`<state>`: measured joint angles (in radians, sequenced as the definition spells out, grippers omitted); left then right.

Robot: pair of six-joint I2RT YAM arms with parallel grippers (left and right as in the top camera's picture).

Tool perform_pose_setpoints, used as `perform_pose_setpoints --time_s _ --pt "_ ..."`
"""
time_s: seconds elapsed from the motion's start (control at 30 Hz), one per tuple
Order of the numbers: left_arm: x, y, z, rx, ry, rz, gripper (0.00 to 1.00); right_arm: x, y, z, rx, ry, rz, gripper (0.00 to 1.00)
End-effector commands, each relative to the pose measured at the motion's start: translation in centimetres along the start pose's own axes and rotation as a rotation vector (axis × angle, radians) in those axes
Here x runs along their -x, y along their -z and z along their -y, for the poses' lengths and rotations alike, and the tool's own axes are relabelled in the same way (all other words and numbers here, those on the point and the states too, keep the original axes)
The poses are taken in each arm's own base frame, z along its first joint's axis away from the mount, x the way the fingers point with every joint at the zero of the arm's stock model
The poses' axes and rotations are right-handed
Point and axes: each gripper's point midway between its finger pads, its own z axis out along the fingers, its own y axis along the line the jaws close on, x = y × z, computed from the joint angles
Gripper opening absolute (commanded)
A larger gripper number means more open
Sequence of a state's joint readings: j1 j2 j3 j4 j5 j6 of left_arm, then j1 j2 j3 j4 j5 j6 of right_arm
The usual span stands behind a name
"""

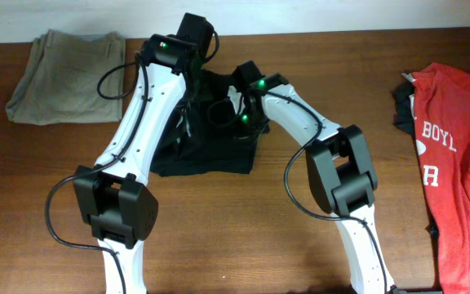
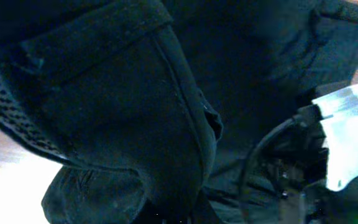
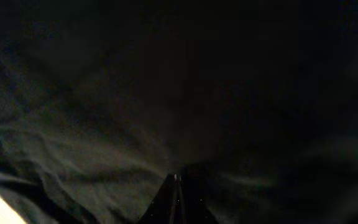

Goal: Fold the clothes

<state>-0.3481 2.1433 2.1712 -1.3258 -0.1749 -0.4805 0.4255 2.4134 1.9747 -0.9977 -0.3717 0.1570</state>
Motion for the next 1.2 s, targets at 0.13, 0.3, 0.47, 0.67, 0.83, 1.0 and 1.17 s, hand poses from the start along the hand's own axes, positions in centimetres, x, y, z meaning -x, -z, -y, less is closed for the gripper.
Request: perform_pose_setpoints --time_s 0.13,0.3,0.47,0.67,0.83,1.0,1.17 --pt "0.3 0.1 1.3 -0.054 -0.125 0.007 0.01 2.1 5.4 1.7 0.137 0.005 0.027 0.04" --pt "-0.5 0.4 3.6 -0.187 -0.209 -0.029 0.01 2.1 8.6 5.1 0.125 -0.091 0.035 0.05" --pt "-1.9 1.1 6.4 -0.32 -0.352 -0.055 0.01 2.2 10.0 8.7 0.12 -0.168 0.062 0.05" --pt "-3.6 0.0 8.5 -0.323 -0.45 -0.086 0.06 2.1 10.5 9.8 0.118 -0.193 0.064 0.08" --pt "-4.7 -0.8 9.9 -0.337 -0.475 -0.113 0.06 2.0 10.7 10.3 0.117 -0.204 0.067 0.08" --pt "-5.5 -0.1 11.9 -0.418 -0.536 -0.108 0.93 1.4 12.9 13.5 0.115 -0.284 0.083 0.08" --pt "-4.4 -0.2 11.4 -0.42 -0.519 -0.082 0.99 0.3 18.6 17.2 0.107 -0.378 0.134 0.08"
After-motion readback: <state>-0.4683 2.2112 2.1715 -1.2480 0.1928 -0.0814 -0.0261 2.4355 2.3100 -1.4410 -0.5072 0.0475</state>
